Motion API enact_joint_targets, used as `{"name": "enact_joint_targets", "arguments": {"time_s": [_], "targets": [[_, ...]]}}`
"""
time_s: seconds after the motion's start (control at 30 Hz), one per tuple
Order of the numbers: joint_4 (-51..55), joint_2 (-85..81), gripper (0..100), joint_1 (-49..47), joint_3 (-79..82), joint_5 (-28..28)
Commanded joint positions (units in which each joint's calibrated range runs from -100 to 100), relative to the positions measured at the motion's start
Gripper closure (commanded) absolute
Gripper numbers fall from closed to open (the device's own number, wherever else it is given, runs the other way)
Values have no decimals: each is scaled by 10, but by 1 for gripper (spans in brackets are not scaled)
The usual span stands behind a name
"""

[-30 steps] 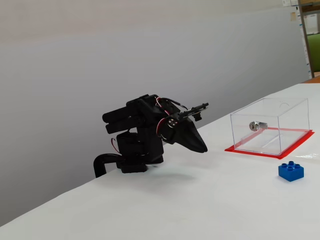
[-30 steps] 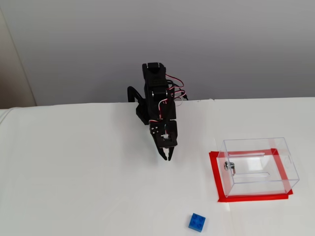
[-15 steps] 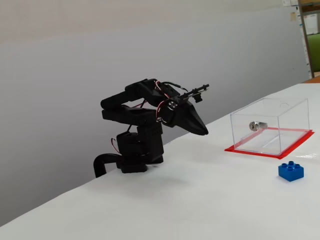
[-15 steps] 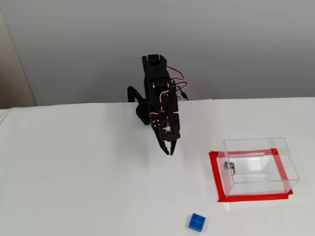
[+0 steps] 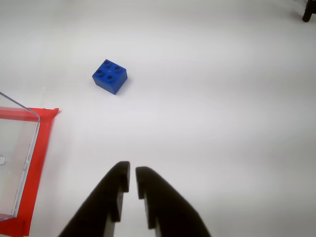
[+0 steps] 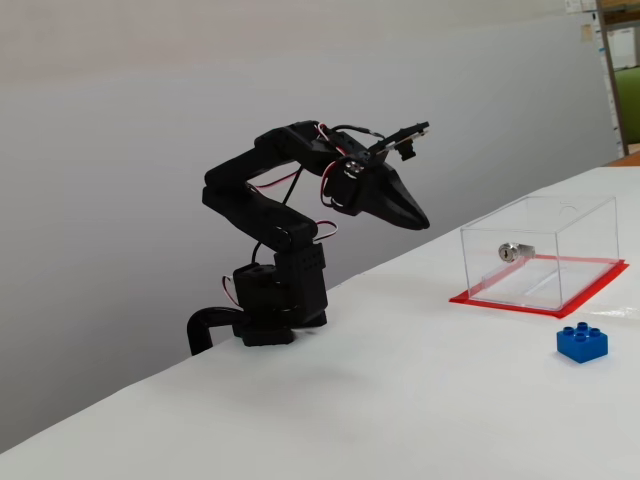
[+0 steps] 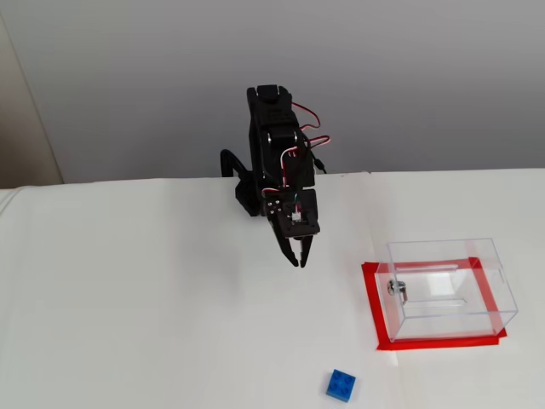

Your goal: Pick the blue lego brick and place it into the transparent box

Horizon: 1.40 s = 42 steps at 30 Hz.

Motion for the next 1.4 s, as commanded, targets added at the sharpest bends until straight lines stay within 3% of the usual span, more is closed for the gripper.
{"name": "enact_joint_targets", "arguments": {"time_s": [0.0,0.83,1.37], "targets": [[-1,79,99,-3,-113,-3],[0,464,99,-110,-472,-5],[1,600,99,-108,-526,-128]]}}
